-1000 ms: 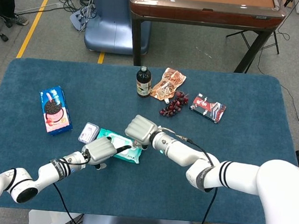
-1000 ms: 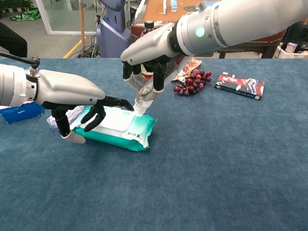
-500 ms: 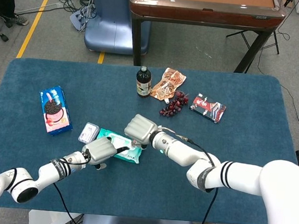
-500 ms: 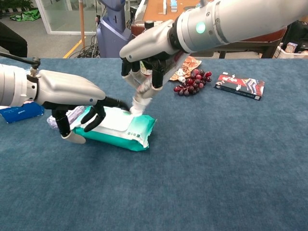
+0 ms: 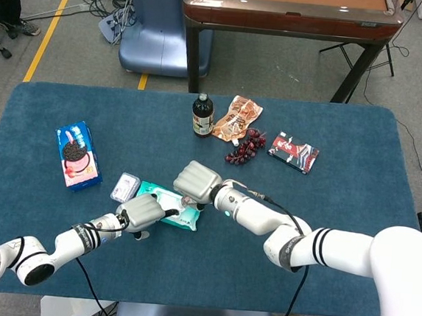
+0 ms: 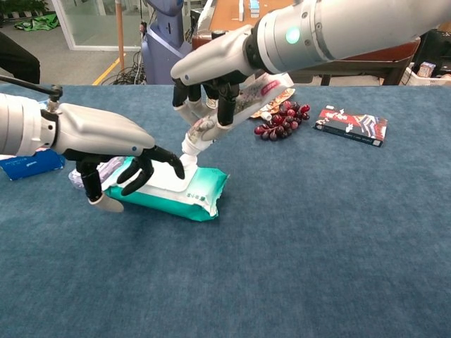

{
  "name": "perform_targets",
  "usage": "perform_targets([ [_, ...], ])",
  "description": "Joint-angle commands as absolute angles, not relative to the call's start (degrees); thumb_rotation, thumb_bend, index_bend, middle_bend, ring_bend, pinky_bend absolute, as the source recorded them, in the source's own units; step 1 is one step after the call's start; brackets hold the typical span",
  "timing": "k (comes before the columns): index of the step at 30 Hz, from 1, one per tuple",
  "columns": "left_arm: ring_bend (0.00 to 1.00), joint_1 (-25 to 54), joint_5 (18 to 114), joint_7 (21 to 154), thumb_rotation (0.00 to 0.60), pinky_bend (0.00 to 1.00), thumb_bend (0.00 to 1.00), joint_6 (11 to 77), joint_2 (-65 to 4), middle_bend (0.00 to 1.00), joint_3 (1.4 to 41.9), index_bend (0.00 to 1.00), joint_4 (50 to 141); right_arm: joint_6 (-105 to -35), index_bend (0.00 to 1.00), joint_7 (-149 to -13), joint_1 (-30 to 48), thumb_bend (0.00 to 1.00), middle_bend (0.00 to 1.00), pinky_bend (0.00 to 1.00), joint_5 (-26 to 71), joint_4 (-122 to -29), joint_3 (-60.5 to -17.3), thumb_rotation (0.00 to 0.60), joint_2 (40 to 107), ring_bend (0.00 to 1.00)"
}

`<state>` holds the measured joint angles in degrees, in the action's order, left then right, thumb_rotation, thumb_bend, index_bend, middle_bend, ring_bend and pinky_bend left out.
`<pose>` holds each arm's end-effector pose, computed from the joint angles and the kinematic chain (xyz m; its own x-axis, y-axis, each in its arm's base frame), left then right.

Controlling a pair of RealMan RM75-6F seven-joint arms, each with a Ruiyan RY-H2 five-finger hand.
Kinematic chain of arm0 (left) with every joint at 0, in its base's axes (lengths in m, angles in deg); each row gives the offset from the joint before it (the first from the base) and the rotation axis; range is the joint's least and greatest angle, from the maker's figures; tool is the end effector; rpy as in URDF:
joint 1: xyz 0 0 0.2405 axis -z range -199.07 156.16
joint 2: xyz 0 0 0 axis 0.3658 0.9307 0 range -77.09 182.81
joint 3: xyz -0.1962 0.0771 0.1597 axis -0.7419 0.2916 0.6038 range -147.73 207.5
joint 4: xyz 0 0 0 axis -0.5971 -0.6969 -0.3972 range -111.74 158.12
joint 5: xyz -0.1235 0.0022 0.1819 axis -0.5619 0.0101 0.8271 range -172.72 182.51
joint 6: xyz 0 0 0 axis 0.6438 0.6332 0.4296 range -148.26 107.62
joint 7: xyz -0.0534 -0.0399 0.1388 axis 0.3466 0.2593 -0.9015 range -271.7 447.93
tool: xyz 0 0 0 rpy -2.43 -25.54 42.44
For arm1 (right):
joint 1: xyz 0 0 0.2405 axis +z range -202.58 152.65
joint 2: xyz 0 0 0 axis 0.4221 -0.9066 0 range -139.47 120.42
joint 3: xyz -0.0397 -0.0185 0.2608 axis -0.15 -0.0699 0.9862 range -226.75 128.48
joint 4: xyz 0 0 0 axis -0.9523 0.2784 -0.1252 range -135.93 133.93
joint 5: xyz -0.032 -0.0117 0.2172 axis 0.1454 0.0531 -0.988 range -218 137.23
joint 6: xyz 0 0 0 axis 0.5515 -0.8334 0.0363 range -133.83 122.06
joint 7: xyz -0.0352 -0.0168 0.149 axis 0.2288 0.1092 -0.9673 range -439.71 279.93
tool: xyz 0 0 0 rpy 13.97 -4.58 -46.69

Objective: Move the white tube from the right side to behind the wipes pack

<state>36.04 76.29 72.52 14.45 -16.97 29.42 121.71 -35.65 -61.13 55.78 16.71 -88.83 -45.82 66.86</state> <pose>-0.1131 0.3375 -0.0012 0.7630 0.3492 0.5439 0.5838 -0.7336 -0.3480 0.0203 -0.4006 -0.0220 0.8200 -0.1645 0.5482 -0.4273 -0.8132 0.3951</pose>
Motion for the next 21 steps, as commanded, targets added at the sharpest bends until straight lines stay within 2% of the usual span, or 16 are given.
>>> perform_targets([
  [1,0.52,36.02,76.41,72.55,0.6,0.27,0.25,14.57,-16.96,0.58,29.43,0.07,121.74,-35.9,0.98,-61.85,55.35,0.95,0.86,0.72,17.23,-88.92,-45.34,0.6,66.86,0.93],
  [21,0.52,35.69,77.14,73.47,0.6,0.27,0.25,15.61,-16.66,0.58,29.12,0.05,122.19,-37.96,0.98,-67.58,51.88,0.92,0.86,0.72,22.11,-88.71,-42.16,0.6,68.19,0.94],
])
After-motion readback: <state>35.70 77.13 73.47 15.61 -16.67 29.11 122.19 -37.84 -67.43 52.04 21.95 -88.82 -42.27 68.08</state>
